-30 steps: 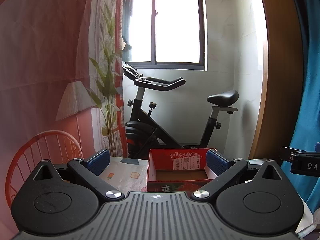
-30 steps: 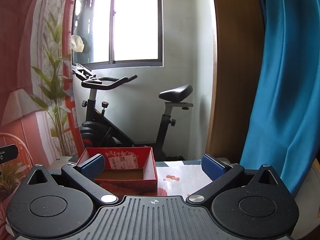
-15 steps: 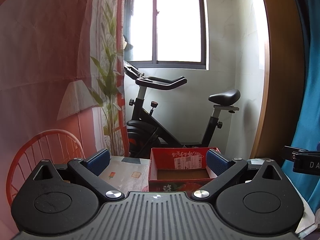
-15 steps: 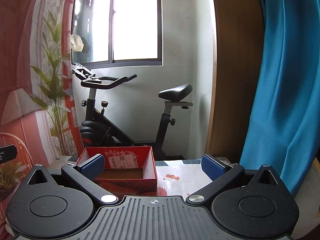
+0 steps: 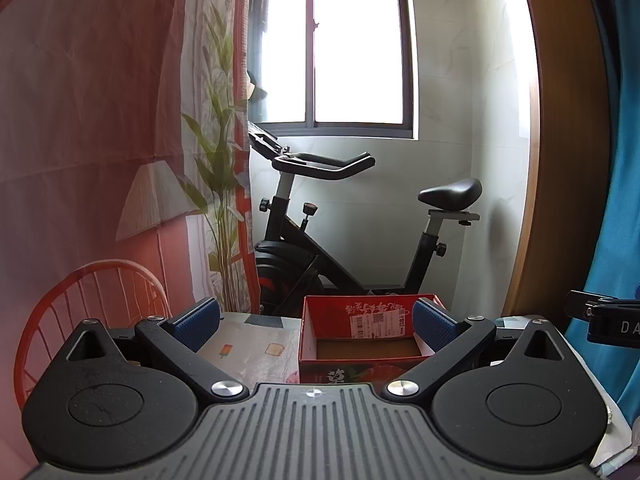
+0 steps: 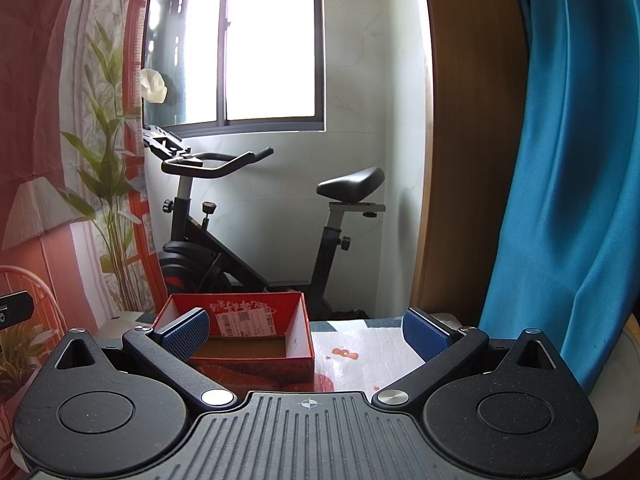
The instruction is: Organize soft objects
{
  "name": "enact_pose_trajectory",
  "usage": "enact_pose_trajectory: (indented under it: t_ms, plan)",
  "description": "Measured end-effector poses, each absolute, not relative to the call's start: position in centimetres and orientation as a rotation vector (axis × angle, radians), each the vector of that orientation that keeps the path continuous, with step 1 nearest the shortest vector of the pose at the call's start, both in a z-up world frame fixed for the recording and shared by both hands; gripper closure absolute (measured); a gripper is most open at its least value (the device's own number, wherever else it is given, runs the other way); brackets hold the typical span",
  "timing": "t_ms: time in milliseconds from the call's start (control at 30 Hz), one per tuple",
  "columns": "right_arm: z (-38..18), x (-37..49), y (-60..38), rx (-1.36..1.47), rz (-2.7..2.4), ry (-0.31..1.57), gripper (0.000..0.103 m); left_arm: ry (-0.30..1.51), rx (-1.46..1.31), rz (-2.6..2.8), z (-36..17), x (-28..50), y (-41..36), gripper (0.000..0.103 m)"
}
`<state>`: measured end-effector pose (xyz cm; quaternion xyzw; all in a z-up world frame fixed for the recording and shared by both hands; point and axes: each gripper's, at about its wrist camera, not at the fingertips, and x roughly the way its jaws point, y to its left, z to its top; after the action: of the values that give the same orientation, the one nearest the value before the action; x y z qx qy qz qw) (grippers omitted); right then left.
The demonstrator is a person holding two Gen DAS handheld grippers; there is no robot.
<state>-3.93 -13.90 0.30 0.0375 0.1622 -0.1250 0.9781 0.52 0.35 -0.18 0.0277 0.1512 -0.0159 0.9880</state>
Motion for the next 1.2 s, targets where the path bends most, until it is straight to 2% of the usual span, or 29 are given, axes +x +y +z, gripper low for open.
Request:
enact_pose_trajectory:
  t_ms: [1200]
  plan:
    - [0.11, -3.98, -13.77, 0.08, -0.251, 0.328, 0.0, 0.303, 0.055, -0.031, -0.26, 0.49, 0.26, 0.0]
